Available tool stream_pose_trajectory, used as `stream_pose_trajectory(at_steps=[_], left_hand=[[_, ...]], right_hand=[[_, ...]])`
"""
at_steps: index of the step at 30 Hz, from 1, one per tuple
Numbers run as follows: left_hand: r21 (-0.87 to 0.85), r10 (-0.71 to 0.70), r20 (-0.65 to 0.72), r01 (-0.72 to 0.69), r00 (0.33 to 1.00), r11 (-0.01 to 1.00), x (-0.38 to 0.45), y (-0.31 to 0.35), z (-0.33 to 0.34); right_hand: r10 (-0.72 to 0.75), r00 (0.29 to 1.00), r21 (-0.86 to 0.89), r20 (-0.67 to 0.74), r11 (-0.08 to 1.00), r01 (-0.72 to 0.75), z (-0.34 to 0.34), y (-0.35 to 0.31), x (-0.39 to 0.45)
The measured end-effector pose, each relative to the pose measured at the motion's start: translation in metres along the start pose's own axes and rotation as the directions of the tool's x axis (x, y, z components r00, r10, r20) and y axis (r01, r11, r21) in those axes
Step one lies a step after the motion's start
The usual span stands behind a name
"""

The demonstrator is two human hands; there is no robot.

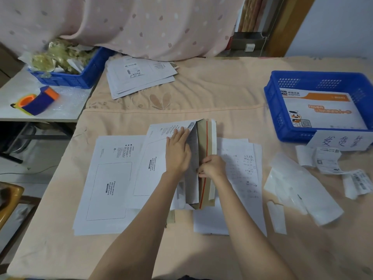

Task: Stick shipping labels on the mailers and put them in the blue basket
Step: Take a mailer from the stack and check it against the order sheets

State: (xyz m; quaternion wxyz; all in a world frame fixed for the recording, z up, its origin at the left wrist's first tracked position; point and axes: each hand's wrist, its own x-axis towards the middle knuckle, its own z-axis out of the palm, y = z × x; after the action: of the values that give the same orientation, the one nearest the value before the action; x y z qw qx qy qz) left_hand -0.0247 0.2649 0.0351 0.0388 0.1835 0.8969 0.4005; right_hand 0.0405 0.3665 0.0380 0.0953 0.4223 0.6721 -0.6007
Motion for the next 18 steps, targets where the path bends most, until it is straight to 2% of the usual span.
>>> stream_pose_trajectory(at_steps=[5,12,16,18], left_hand=[[-0.033,-0.018,-0.051,0.016,0.999,0.999,0.004,-0.001,-0.004],[-0.005,-0.035,-0.068,0.035,0.997,0.999,0.002,0.003,0.004],[-0.007,-0.053,-0.041,0.053,0.998,0.999,0.003,0.001,0.005],[-0.016,-0.054,-0.036,0.053,0.998,0.998,0.004,0.001,0.005]], right_hand=[[0.037,0.999,0.064,-0.029,0.997,-0.035,-0.009,0.001,0.001],[0.068,0.998,0.108,0.017,0.992,-0.069,-0.004,-0.003,-0.005],[0.032,0.996,0.159,-0.087,0.987,-0.018,-0.010,0.000,-0.005],[0.024,0.995,0.158,-0.095,0.987,-0.009,-0.013,-0.001,-0.006]])
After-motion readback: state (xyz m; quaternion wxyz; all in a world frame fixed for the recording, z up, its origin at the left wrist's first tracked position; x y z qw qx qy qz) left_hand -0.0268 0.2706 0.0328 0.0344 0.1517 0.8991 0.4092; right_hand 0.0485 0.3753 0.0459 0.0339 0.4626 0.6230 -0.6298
